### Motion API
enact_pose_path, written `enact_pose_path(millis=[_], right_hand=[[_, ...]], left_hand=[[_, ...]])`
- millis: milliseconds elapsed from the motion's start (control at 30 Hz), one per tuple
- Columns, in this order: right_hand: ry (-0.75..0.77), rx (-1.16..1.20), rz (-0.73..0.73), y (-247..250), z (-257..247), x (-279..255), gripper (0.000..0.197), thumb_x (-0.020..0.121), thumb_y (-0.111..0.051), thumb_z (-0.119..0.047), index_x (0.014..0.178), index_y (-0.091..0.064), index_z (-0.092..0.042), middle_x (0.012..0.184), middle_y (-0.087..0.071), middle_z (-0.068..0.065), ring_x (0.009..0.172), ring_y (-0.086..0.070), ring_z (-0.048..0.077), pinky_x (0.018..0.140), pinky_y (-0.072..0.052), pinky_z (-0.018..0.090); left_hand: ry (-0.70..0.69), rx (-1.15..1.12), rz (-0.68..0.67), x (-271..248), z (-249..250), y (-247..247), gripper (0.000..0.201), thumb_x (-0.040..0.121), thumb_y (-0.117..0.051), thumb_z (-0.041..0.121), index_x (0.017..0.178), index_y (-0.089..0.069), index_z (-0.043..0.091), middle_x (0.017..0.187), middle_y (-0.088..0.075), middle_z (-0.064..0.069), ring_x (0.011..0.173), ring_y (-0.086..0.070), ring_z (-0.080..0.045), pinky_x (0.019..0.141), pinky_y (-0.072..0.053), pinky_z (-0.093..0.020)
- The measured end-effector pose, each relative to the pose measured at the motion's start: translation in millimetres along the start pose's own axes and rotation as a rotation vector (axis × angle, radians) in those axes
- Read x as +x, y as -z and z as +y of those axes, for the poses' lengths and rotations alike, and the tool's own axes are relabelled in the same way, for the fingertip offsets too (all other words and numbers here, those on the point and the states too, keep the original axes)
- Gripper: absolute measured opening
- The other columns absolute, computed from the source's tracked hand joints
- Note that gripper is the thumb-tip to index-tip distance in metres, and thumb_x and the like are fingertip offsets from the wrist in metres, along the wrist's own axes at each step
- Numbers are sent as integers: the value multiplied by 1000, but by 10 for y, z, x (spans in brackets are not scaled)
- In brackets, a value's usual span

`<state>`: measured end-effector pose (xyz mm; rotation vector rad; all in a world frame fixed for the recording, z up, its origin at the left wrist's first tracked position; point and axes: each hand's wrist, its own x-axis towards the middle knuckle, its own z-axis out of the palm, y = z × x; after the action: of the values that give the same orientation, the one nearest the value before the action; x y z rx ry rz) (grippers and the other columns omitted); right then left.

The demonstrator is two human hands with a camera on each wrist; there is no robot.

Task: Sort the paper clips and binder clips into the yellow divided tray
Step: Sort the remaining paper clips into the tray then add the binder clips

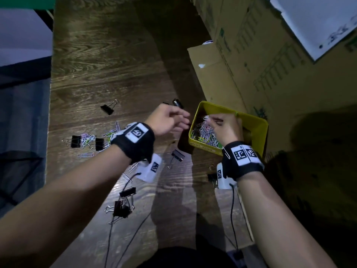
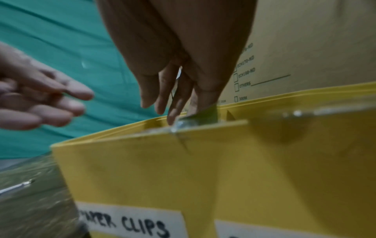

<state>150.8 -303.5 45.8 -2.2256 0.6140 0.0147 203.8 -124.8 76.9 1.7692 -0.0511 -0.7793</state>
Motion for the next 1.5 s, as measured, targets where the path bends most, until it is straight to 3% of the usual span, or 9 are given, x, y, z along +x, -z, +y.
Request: enact_pose_path(millis=[133,233,333,433,600,800,967,1167,1500], right_hand=[[127,-43,-81,-57,-196,-142,25,89,-62,-30,109,-69,-17,106,-70,5,98,-63,17,92,-48,27],[386,-48,-132,-304,-415,-382,21,87,-65,-25,104,-71,-16,98,-71,5,86,-65,16,86,-53,34],[509,-217,-418,-731,-499,-665,27,89,-62,-24,114,-65,-17,106,-66,4,93,-62,15,86,-51,31],[530,-481,-646,-1176,-420,-926,41,91,-56,-16,132,-49,-13,131,-51,10,117,-51,29,96,-45,38],[608,-612,-664,-1621,-252,-1134,73,88,-53,-6,148,-10,-5,140,-32,12,128,-28,29,108,-28,39],[625,-581,-659,-1682,-261,-1113,54,90,-55,-13,140,-35,-8,127,-36,9,120,-32,26,100,-37,37],[616,-606,-615,-1712,-252,-1130,37,89,-59,-15,124,-55,-4,126,-46,11,121,-36,25,102,-35,34],[590,-684,-713,-1662,-299,-1070,36,90,-56,-32,117,-63,-9,124,-50,7,122,-41,26,97,-41,42],[688,-767,-693,-1582,-286,-1178,24,96,-48,-15,113,-59,-2,111,-60,16,100,-61,35,81,-51,44]], left_hand=[[30,96,110,-266,-337,646,9,90,-53,-1,95,-61,-1,68,-68,-2,57,-64,-11,59,-55,-22],[47,617,177,-503,-793,985,19,83,-53,-3,87,-68,9,61,-64,1,61,-59,-15,63,-47,-23],[17,967,33,-769,-1249,1055,30,77,-52,-2,97,-68,14,90,-67,-5,85,-64,-23,77,-49,-27],[-62,1086,-111,-937,-1583,994,50,78,-56,7,127,-52,18,117,-56,-7,107,-56,-26,90,-45,-31],[-156,1235,-153,-925,-1827,880,68,80,-56,11,142,-29,14,138,-39,-5,120,-41,-26,102,-38,-35],[-176,1133,-50,-892,-1823,821,44,80,-56,15,124,-54,11,125,-52,-8,109,-49,-31,95,-41,-39],[-239,1097,19,-882,-1809,747,27,73,-63,3,100,-66,5,87,-64,-17,81,-61,-39,70,-53,-43],[17,1170,37,-886,-1740,669,30,89,-48,16,117,-52,6,110,-56,-17,104,-54,-37,83,-47,-43],[27,1394,-21,-886,-1721,581,33,91,-41,15,120,-47,0,117,-57,-19,109,-54,-32,89,-43,-39]])
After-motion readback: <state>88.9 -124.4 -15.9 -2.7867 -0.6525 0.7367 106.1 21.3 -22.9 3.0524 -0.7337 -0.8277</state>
